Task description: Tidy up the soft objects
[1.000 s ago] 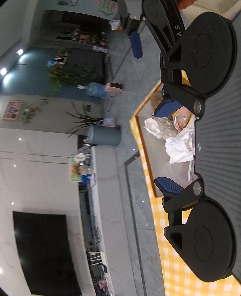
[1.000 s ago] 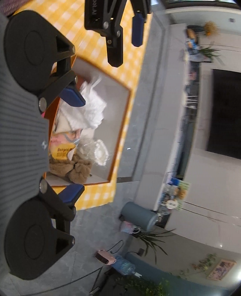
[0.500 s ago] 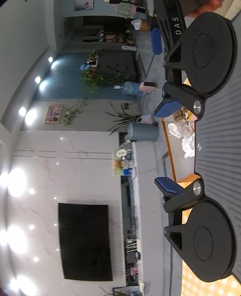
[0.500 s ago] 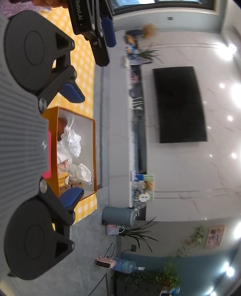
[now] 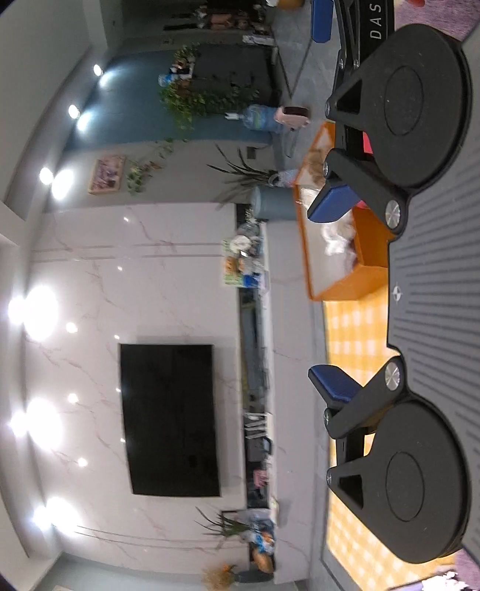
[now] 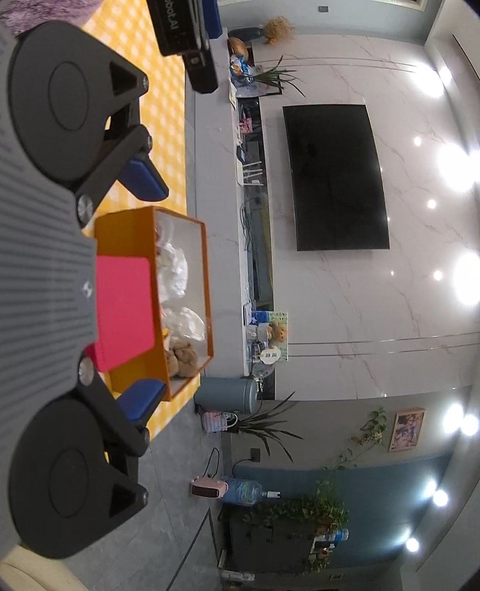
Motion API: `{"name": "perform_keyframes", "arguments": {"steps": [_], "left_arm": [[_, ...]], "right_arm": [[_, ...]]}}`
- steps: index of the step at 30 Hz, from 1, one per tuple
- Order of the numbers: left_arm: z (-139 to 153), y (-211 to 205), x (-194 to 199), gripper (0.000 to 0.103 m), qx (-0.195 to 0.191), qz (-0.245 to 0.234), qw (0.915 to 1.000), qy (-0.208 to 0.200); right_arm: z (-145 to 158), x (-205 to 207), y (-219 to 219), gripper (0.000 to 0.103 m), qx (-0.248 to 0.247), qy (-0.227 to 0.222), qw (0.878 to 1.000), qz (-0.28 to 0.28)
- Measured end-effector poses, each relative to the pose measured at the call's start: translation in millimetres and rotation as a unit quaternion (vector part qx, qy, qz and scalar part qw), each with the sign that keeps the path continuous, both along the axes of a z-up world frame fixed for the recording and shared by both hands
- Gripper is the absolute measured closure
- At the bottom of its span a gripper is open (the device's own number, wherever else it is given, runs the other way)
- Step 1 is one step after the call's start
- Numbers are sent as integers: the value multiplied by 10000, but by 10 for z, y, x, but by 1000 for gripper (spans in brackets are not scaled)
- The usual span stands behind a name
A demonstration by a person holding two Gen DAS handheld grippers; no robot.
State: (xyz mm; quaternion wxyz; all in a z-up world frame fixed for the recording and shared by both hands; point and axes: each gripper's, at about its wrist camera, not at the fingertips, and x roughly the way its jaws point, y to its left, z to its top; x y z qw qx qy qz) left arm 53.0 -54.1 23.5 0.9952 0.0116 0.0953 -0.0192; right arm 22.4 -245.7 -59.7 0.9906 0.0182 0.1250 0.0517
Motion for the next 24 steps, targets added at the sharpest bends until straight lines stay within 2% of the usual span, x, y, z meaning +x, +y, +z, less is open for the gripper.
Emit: {"name": "perform_keyframes", "arguments": {"steps": [3, 6, 11, 15, 21, 24], "left_arm": [[-84, -13, -3, 1, 159, 186, 9997, 39], [-209, 13, -90, 1, 168, 104, 9997, 157], [-434, 40, 4, 1, 3, 90, 9973, 733], [-623, 62, 13, 1, 31, 131, 9946, 1026], [-742, 73, 15, 1, 41, 138, 9912, 1313], [-770, 67, -28, 1, 60, 138, 9910, 1331]], "right_arm": [[-118, -17, 26, 3, -76, -30, 10000, 5], [-254, 14, 10, 3, -174, 56, 9998, -88], [-488, 127, -67, 3, -61, 461, 9989, -103], [-583, 216, -79, 3, 83, 669, 9977, -47], [-677, 287, -52, 3, 7, 847, 9964, -6], [-697, 294, -58, 3, 8, 915, 9958, -32]]}}
